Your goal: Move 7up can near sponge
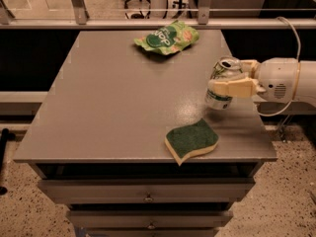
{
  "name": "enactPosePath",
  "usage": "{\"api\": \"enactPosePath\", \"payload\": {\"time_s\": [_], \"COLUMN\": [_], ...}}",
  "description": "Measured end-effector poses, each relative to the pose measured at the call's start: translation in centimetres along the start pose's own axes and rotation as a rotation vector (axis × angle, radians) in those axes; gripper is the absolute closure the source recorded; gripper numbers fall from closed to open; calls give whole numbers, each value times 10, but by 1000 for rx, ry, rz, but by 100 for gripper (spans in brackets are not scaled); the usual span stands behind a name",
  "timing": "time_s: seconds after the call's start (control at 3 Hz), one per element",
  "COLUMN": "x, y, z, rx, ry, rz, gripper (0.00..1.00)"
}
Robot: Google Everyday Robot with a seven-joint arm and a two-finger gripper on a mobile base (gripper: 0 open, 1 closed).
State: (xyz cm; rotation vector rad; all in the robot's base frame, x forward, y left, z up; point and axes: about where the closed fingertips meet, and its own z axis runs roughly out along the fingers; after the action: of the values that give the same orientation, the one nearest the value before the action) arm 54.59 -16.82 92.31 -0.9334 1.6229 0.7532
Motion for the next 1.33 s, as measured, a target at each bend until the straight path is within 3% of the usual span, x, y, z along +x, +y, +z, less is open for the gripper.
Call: {"api": "enactPosePath", "payload": {"time_s": [0.33, 0.67, 1.33], "x": [9, 20, 34], "y": [19, 34, 44], "z": [0, 4, 11], "rx": [-30, -59, -57], "ry": [2, 3, 0], "rz": [-2, -9, -49], "gripper": [87, 63, 17]}}
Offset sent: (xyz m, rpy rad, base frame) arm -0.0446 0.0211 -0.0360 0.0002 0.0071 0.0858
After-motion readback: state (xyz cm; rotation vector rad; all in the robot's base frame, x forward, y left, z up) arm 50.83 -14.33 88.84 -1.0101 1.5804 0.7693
